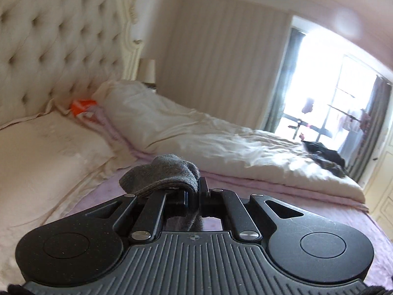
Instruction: Fold small clothes
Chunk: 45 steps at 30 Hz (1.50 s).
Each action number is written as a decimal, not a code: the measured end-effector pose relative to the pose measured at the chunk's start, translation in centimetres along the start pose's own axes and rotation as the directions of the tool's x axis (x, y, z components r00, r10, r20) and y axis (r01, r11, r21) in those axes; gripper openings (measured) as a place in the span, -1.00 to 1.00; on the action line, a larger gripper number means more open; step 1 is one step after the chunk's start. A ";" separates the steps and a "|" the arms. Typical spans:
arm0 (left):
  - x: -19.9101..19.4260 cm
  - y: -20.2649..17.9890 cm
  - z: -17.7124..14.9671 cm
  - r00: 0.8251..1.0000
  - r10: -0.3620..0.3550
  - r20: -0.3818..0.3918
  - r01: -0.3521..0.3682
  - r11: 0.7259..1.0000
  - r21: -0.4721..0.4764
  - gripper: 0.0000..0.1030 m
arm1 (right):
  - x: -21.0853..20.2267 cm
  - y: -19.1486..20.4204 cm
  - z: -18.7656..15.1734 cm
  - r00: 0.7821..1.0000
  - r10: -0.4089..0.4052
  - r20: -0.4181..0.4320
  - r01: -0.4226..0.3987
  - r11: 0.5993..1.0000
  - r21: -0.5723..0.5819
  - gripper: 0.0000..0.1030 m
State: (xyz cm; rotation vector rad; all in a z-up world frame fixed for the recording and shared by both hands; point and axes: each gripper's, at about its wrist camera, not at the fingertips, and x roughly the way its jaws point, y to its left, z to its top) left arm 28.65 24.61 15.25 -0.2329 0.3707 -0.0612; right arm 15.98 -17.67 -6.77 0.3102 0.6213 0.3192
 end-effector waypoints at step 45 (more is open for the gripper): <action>11.6 -9.6 -24.8 0.935 0.008 -0.355 0.051 0.986 0.157 0.23 | 0.3 -8.0 5.3 0.988 -0.148 0.046 0.148 0.989 0.016 0.44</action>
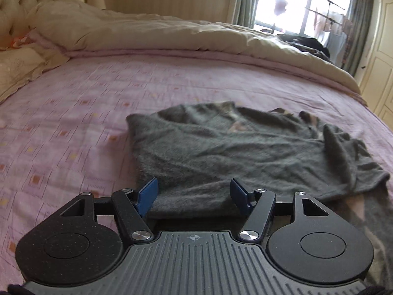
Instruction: Fold small clothes
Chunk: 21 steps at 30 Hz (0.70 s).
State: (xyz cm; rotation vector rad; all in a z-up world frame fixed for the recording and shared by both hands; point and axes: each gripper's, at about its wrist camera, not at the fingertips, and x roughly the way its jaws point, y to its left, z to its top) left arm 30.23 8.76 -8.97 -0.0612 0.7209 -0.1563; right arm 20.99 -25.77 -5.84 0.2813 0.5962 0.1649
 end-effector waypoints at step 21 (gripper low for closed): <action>-0.2 1.9 -3.2 0.994 0.021 0.103 -0.016 0.999 -0.047 0.36 | 13.2 -5.7 5.0 0.987 -0.142 -0.073 0.144 0.989 0.017 0.11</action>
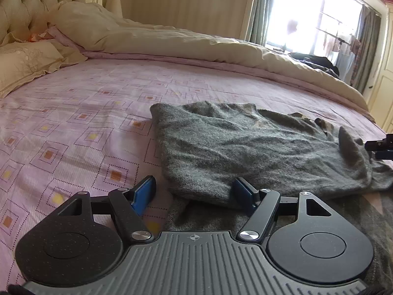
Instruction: Fold small clothes
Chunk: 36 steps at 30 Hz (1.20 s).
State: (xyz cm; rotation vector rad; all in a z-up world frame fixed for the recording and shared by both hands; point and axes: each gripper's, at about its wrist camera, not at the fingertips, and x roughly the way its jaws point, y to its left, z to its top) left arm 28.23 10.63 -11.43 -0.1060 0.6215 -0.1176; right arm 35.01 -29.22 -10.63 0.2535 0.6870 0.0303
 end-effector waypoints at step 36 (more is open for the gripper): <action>-2.5 -1.5 4.3 0.998 0.011 0.054 -0.014 0.997 0.071 0.44 | -4.9 3.0 -2.1 0.998 0.003 0.065 0.006 0.991 -0.135 -0.11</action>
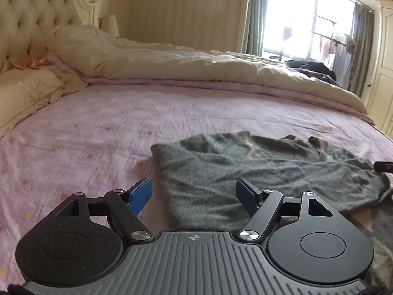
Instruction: Fold small clothes
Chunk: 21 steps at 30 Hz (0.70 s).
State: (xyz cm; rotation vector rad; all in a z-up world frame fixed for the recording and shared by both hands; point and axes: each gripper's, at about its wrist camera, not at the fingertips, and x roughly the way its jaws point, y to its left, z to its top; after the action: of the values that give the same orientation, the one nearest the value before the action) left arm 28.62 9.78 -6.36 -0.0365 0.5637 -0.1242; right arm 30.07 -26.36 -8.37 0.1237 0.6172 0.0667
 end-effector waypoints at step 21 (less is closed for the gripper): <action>1.2 1.2 -1.1 0.984 0.043 -0.174 -0.046 0.999 -0.011 0.73 | -4.7 -1.0 -3.0 0.999 -0.032 -0.010 0.032 0.999 0.010 0.45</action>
State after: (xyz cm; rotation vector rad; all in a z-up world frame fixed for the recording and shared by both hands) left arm 29.21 10.77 -8.00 -0.0274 0.7390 -0.0798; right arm 24.48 -27.53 -8.22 0.1237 0.6289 0.0336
